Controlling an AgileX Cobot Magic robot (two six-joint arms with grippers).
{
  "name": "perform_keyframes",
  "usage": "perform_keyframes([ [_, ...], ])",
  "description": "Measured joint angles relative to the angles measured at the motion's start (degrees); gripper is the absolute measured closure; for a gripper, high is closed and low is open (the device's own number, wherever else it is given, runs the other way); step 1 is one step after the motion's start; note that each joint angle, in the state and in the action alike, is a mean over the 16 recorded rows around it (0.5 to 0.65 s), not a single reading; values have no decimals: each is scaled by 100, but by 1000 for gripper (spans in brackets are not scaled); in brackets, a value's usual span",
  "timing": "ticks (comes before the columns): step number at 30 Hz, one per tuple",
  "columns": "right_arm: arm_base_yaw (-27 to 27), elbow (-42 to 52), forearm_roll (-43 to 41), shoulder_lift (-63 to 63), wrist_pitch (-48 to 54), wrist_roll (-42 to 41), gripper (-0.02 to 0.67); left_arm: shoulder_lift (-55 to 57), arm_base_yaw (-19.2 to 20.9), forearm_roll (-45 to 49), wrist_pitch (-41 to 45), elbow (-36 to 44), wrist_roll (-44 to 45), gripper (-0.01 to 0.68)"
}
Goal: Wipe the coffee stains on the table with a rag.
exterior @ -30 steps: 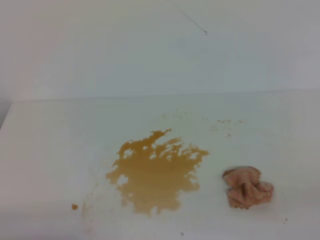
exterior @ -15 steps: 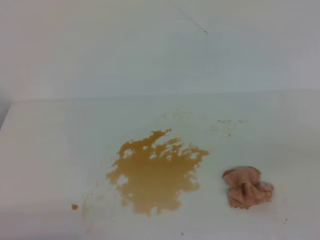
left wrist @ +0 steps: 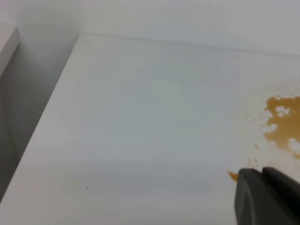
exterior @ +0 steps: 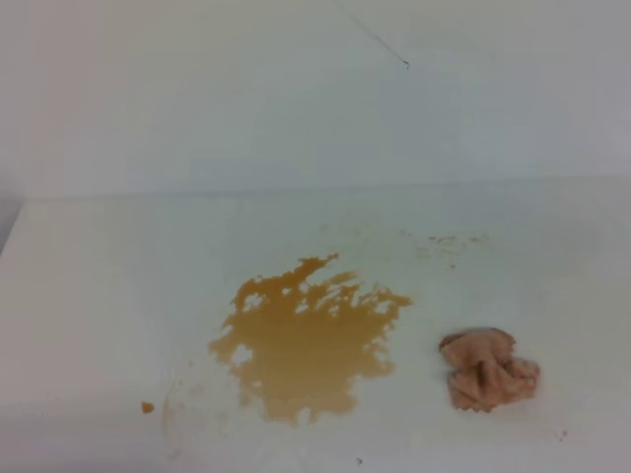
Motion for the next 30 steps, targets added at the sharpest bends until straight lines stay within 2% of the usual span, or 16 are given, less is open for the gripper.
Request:
perform_keyframes([
  [9,60,-873,34,1726,1464,-870,639,9,0,0,0,0,0,673],
  [16,577,-1636,-452,2875,2187,-976,591,-9,0,0,-16,28,1,673],
  [20,1037,-1848,-840,3366,2194,-797,520,9,0,0,-5,0,0,673],
  [25,1605,-1921,-1293,3924,1955,-499,393,-18,0,0,-16,42,1,673],
  [30,1955,-1926,-1505,4529,1638,-223,278,-9,0,0,-5,28,0,673],
])
